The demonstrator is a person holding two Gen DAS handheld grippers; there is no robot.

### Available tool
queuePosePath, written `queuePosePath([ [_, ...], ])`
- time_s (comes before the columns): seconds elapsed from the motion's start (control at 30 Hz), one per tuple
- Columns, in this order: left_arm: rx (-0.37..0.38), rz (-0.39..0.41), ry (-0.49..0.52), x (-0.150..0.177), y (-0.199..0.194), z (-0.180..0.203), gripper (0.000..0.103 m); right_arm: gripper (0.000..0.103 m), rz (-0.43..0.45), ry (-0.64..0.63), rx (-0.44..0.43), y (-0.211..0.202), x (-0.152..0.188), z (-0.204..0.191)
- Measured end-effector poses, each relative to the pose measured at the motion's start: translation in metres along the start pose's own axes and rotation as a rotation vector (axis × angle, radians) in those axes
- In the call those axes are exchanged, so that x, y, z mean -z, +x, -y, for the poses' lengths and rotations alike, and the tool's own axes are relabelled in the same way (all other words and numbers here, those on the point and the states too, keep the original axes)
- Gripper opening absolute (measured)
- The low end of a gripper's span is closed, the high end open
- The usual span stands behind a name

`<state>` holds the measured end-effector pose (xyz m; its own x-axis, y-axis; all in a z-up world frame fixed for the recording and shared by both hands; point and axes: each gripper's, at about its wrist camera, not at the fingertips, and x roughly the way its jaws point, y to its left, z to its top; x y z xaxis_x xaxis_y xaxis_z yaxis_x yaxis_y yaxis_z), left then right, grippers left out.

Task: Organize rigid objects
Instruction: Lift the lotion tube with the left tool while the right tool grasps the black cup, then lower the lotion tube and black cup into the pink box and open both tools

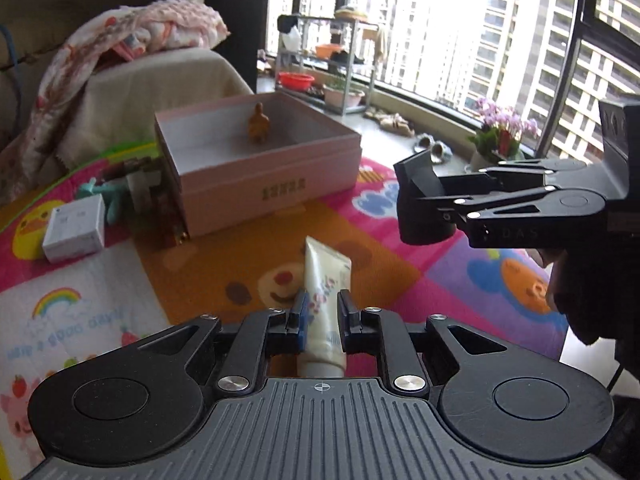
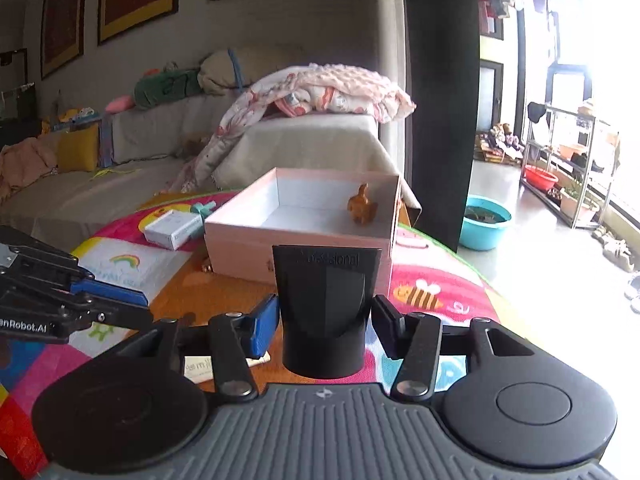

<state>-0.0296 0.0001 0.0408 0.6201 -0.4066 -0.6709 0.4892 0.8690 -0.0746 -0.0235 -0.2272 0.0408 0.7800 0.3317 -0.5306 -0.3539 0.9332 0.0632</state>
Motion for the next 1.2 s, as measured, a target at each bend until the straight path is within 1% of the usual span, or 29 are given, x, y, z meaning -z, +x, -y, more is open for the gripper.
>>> queuePosePath([
  [0.03,-0.002,-0.018,0.024,0.003,0.005,0.004,0.019,0.051,-0.020,0.004,-0.001,0.004,0.004,0.000],
  [0.07,-0.015,-0.021,0.046,0.005,0.009,0.008,0.022,0.051,-0.038,0.006,-0.004,0.006,0.008,0.000],
  [0.1,-0.034,-0.008,0.073,0.006,0.011,0.012,0.023,0.051,-0.052,0.007,-0.009,0.008,0.013,-0.001],
  [0.17,-0.068,-0.021,0.101,0.004,0.018,0.017,0.027,0.051,-0.056,-0.001,-0.008,0.008,0.018,-0.004],
  [0.2,-0.073,-0.028,0.098,0.002,0.021,0.017,0.027,0.051,-0.060,-0.007,-0.012,0.009,0.020,-0.005],
  [0.23,-0.070,-0.040,0.086,0.001,0.025,0.016,0.029,0.051,-0.065,-0.009,-0.020,0.009,0.020,-0.006],
  [0.27,-0.070,-0.044,0.079,0.001,0.029,0.015,0.036,0.051,-0.069,-0.008,-0.025,0.010,0.022,-0.007],
  [0.33,-0.075,-0.050,0.067,0.001,0.033,0.015,0.042,0.051,-0.081,-0.013,-0.020,0.015,0.025,-0.009],
  [0.37,-0.075,-0.055,0.060,0.002,0.034,0.015,0.043,0.051,-0.086,-0.018,-0.014,0.017,0.027,-0.010],
  [0.43,-0.066,-0.085,0.033,0.004,0.040,0.013,0.041,0.051,-0.100,-0.021,-0.006,0.020,0.031,-0.011],
  [0.53,-0.066,-0.073,0.019,0.008,0.039,0.013,0.041,0.051,-0.117,-0.015,0.000,0.025,0.035,-0.010],
  [0.63,-0.062,-0.075,-0.010,0.009,0.037,0.011,0.041,0.051,-0.115,-0.009,-0.001,0.025,0.035,-0.009],
  [0.8,-0.076,-0.067,0.012,0.010,0.037,0.015,0.039,0.051,-0.112,-0.016,0.005,0.025,0.035,-0.010],
  [0.87,-0.077,-0.058,0.014,0.012,0.036,0.016,0.037,0.051,-0.109,-0.026,0.004,0.024,0.034,-0.011],
  [0.9,-0.072,-0.053,0.008,0.013,0.035,0.016,0.036,0.048,-0.107,-0.030,0.003,0.023,0.034,-0.012],
  [0.93,-0.061,-0.044,0.005,0.014,0.034,0.015,0.031,0.048,-0.106,-0.034,0.001,0.023,0.034,-0.012],
  [1.0,-0.037,-0.015,0.012,0.018,0.031,0.015,0.031,0.048,-0.106,-0.033,-0.002,0.022,0.033,-0.011],
  [1.1,-0.029,0.009,0.016,0.023,0.028,0.015,0.030,0.048,-0.097,-0.033,0.001,0.020,0.030,-0.009],
  [1.2,-0.011,0.035,0.006,0.019,0.023,0.013,0.030,0.048,-0.076,-0.027,0.005,0.015,0.023,-0.005],
])
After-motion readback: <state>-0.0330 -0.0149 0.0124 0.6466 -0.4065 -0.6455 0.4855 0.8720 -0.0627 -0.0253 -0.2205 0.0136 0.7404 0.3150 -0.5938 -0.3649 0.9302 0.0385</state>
